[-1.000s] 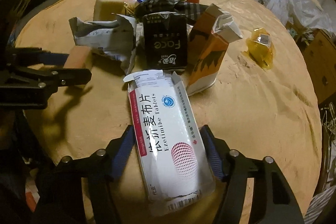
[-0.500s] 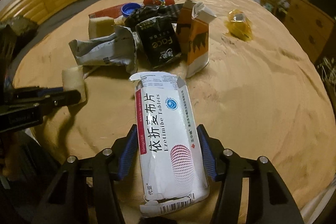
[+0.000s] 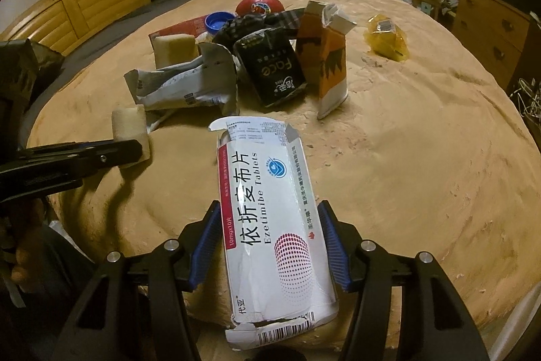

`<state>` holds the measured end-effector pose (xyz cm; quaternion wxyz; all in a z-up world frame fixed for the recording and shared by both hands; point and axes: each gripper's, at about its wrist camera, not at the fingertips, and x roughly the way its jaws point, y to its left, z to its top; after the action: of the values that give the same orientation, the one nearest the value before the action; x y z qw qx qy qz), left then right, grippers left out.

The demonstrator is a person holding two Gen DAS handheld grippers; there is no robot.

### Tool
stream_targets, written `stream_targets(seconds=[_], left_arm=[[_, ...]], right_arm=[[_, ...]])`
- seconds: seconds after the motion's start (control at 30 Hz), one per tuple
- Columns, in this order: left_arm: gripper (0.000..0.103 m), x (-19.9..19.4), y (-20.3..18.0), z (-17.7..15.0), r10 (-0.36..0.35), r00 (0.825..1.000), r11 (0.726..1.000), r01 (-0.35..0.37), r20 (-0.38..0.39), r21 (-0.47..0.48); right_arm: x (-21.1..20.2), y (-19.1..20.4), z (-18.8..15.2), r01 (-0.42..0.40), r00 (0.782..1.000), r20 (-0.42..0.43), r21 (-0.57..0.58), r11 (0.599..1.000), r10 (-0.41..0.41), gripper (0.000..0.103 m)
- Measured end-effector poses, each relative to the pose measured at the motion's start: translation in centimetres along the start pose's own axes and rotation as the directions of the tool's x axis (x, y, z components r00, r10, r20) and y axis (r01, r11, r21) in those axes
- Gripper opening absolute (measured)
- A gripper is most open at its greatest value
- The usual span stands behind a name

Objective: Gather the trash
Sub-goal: 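Grasp the white medicine box with the right tool while the left tool grasps the beige sponge, then carry the medicine box and sponge in both tools over the white bucket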

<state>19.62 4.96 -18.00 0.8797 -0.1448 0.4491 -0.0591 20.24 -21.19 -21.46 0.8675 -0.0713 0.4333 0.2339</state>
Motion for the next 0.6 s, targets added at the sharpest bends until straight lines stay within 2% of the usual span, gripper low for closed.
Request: stream_targets(seconds=[0.27, 0.4, 0.6], left_arm=[[0.029, 0.5, -0.1, 0.3, 0.009, 1.000, 1.000, -0.008, 0.022, -0.030], [0.027, 0.0, -0.3, 0.1, 0.043, 0.998, 0.999, -0.042, 0.053, -0.029], [0.026, -3.5, -1.3, 0.1, 0.115, 0.983, 0.993, -0.117, 0.146, 0.004]], right_arm=[[0.4, 0.5, -0.1, 0.015, 1.000, 0.012, 0.013, 1.000, -0.016, 0.060], [0.4, 0.6, -0.1, 0.017, 1.000, 0.026, 0.020, 1.000, -0.017, 0.059], [-2.2, 1.1, 0.1, 0.039, 0.991, 0.123, 0.031, 0.999, -0.042, 0.058]])
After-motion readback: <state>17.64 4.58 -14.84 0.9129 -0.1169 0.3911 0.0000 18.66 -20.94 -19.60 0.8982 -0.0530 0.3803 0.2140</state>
